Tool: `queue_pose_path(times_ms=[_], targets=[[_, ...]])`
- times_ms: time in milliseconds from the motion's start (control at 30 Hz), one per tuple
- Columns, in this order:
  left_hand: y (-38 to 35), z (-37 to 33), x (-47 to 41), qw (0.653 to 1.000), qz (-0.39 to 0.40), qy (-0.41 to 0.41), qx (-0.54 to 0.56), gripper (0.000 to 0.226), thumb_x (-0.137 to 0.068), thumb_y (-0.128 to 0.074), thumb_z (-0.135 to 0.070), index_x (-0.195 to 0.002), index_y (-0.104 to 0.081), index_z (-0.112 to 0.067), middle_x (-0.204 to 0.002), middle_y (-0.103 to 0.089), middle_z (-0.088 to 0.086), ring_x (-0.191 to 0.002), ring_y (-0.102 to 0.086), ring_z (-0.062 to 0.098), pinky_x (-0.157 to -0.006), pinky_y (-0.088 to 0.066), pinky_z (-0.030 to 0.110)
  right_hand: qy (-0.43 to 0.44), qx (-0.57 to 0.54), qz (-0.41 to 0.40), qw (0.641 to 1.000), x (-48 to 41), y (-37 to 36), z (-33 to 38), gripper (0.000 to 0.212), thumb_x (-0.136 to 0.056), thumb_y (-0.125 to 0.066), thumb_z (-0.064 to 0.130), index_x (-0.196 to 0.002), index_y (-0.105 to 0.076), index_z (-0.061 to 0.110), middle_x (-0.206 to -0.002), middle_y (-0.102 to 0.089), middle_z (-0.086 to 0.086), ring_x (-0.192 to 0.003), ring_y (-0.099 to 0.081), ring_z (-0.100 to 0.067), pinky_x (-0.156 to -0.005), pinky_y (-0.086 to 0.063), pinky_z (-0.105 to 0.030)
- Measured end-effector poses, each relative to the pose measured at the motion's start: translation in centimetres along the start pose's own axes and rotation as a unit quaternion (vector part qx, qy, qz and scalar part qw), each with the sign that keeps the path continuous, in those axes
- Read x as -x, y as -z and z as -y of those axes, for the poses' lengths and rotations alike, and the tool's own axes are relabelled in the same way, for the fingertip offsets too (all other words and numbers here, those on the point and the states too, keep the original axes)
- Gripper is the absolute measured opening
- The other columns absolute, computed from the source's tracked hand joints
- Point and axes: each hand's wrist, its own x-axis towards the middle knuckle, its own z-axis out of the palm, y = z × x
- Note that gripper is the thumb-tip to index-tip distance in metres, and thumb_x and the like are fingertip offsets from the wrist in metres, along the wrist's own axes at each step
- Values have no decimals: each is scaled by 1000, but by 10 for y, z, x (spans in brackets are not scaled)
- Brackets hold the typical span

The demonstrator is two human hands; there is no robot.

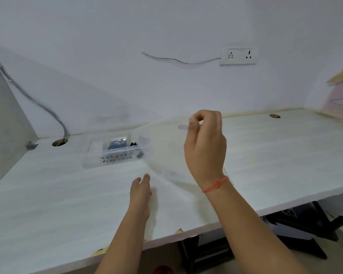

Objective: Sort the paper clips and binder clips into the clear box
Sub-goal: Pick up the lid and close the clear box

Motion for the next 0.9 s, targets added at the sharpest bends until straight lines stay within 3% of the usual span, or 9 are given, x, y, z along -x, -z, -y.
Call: queue_pose_path(times_ms=[33,100,167,267,333,500,633,800,900], targets=[[5,0,-2,1000,-12,-5,-2,57,-94,-46,-38,-143,-36,-10,-146,-42,13,-123,-49,30,-109,-38,44,-37,-36,1,999,-4,-4,-1,25,-93,-35,25,-91,-53,7,-97,-56,-4,-68,-58,-15,-57,-39,-19],[19,-1,-7,998,-53,-20,3,54,-93,-46,-39,-141,-38,-15,-140,-50,11,-120,-52,31,-105,-42,46,-130,-109,19,985,-10,-17,-7,22,-90,-34,31,-91,-50,15,-96,-55,3,-78,-65,-24,-68,-54,-38],[34,-4,-8,991,-128,-31,7,55,-94,-45,-38,-143,-35,-15,-136,-51,11,-117,-54,34,-101,-45,46,-222,-138,28,965,-12,-28,-15,20,-89,-36,35,-88,-50,21,-89,-56,7,-80,-67,-31,-70,-56,-50],[63,-4,-12,965,-255,-58,-5,44,-98,-40,-32,-132,-48,-5,-128,-56,18,-116,-54,38,-96,-44,41,-361,-207,61,907,-10,-44,-25,18,-95,-44,23,-91,-56,10,-88,-64,-4,-62,-67,-24,-65,-60,-45],[79,-4,-16,952,-298,-63,18,39,-99,-37,-24,-120,-60,-1,-122,-61,18,-112,-57,38,-91,-44,39,-390,-230,115,884,-5,-55,-32,23,-95,-45,18,-102,-62,4,-90,-68,-9,-60,-64,-19,-67,-58,-37],[109,-22,-25,918,-386,-55,72,37,-98,-35,-15,-123,-59,-1,-128,-60,17,-115,-57,36,-88,-44,34,-395,-186,354,827,36,-81,-45,41,-96,-38,20,-131,-47,39,-96,-64,3,-78,-61,-22,-74,-56,-37],[117,-39,-35,917,-387,-66,77,34,-95,-38,-4,-126,-53,0,-126,-60,19,-114,-58,35,-82,-42,31,-366,-83,353,857,68,-104,-53,52,-93,-38,13,-143,-39,25,-112,-54,-1,-89,-60,-25,-85,-56,-47],[129,-49,-63,929,-351,-104,60,29,-86,-45,-6,-108,-61,5,-112,-65,25,-92,-62,41,-76,-51,45,-319,-2,299,899,66,-132,-53,43,-96,-43,13,-139,-47,16,-127,-51,-10,-111,-58,-27,-88,-43,-25],[132,-61,-78,925,-348,-139,58,22,-92,-48,-12,-107,-63,-5,-107,-66,11,-90,-58,26,-78,-47,34,-319,20,265,910,57,-156,-53,38,-95,-46,14,-131,-56,13,-123,-56,-11,-110,-58,-27,-84,-43,-26]])
